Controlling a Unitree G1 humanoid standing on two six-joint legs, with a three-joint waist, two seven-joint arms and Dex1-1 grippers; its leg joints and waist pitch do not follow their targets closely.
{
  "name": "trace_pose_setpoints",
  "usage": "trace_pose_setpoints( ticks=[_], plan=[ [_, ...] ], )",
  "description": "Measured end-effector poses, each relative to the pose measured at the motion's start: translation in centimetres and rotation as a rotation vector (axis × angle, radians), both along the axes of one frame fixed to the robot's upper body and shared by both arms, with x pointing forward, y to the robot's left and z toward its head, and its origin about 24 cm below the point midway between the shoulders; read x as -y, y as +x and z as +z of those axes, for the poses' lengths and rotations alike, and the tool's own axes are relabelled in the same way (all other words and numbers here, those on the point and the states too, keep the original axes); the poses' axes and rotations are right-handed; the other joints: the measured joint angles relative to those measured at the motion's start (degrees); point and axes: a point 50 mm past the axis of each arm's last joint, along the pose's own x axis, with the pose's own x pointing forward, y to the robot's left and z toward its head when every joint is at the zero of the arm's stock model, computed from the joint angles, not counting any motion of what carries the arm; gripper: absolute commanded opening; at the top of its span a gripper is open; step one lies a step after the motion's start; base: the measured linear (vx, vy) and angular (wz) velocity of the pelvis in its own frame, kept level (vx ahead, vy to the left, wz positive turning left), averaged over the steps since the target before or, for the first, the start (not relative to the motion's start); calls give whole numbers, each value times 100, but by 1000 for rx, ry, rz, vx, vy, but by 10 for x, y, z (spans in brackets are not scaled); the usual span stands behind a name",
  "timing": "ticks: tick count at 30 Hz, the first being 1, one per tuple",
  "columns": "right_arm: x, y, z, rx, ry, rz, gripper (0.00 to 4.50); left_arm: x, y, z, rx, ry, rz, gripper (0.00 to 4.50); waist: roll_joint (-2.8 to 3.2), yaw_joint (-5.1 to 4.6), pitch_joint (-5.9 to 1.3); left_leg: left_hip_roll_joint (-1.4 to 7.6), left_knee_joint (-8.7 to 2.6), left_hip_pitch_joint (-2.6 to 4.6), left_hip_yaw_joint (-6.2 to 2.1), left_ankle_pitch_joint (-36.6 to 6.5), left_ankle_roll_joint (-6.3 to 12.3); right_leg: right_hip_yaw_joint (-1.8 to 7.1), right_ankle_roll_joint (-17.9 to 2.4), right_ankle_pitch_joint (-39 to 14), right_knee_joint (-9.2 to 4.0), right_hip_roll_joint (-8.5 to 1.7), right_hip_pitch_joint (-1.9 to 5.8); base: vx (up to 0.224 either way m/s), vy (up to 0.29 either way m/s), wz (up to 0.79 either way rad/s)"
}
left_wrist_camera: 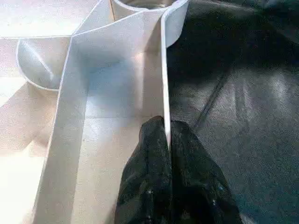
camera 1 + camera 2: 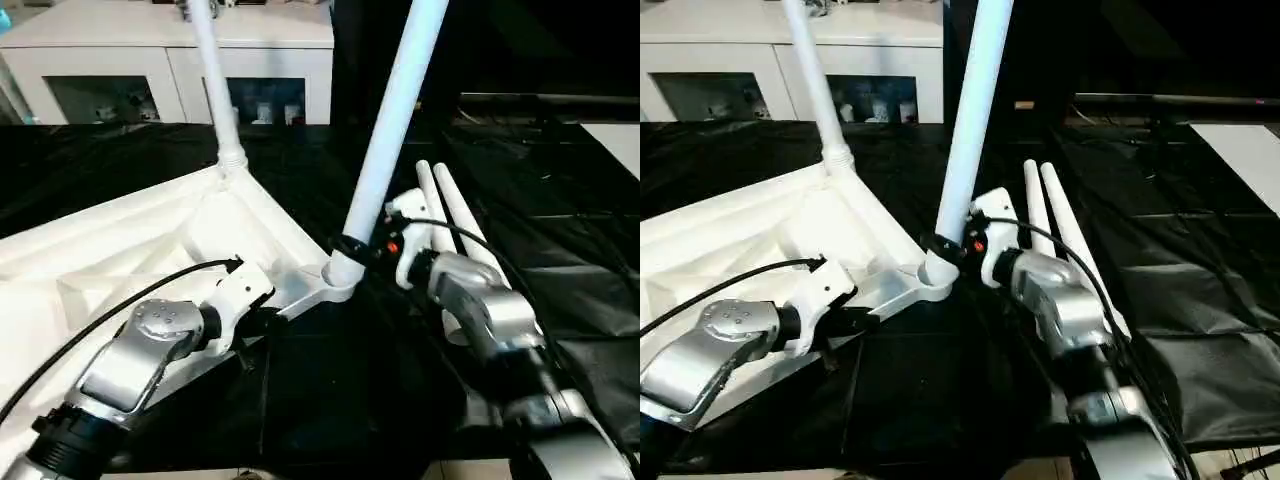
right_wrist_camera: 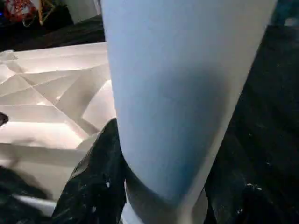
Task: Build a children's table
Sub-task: Insert table leg to table base
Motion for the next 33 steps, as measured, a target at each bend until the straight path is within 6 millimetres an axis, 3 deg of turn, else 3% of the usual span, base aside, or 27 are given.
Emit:
trace_pose_setpoints(
  ticks=[8,33],
  plan=[
    [-6,4,2,2,-11,79,186,1,3,1,5,13,-42,0,-43,115,1,36,0,11,56,0,0,0,0,0,7,0,1,0,0,0],
    [3,8,-3,-77,-60,169,186,2,7,-1,7,21,-69,0,-53,126,-5,42,-1,29,62,0,-2,-2,-6,5,13,0,14,0,0,0]
  ],
)
